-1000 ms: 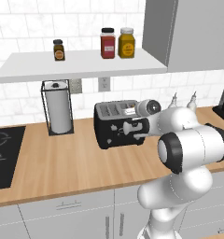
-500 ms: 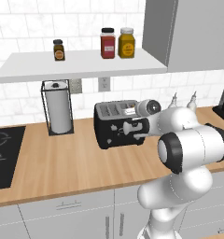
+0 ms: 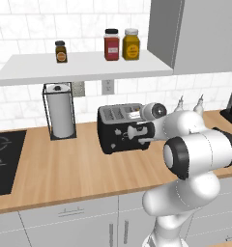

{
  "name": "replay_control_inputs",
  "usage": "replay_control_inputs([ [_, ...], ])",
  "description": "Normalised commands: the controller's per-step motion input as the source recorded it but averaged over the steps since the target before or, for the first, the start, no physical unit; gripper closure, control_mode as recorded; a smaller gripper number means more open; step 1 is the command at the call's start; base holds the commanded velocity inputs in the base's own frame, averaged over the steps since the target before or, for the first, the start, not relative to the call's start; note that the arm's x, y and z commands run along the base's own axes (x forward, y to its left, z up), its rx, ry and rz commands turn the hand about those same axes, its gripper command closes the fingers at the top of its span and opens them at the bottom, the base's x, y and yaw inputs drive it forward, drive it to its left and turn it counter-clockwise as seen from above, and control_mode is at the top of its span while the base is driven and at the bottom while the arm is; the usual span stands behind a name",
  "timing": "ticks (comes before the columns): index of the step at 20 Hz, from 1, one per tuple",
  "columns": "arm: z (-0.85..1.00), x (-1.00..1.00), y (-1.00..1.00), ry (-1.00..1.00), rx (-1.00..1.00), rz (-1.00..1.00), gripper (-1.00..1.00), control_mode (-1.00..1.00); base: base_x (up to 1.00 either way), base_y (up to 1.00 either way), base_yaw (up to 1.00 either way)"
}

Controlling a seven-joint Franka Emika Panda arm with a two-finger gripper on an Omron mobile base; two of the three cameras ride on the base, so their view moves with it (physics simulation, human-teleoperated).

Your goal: Start the toaster. Once the lever pops up, take the bread to the plate on the dining counter.

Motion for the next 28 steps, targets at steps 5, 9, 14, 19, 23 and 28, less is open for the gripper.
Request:
replay_control_inputs([
  [5, 0.00, 0.00, 0.00, 0.00, 0.00, 0.00, -1.00, -1.00, 0.00, 0.00, 0.00],
  [9, 0.00, 0.00, 0.00, 0.00, 0.00, 0.00, -1.00, -1.00, 0.00, 0.00, 0.00],
  [14, 0.00, 0.00, 0.00, 0.00, 0.00, 0.00, -1.00, -1.00, 0.00, 0.00, 0.00],
  [19, 0.00, 0.00, 0.00, 0.00, 0.00, 0.00, -1.00, -1.00, 0.00, 0.00, 0.00],
  [23, 0.00, 0.00, 0.00, 0.00, 0.00, 0.00, -1.00, -1.00, 0.00, 0.00, 0.00],
  [28, 0.00, 0.00, 0.00, 0.00, 0.00, 0.00, -1.00, -1.00, 0.00, 0.00, 0.00],
])
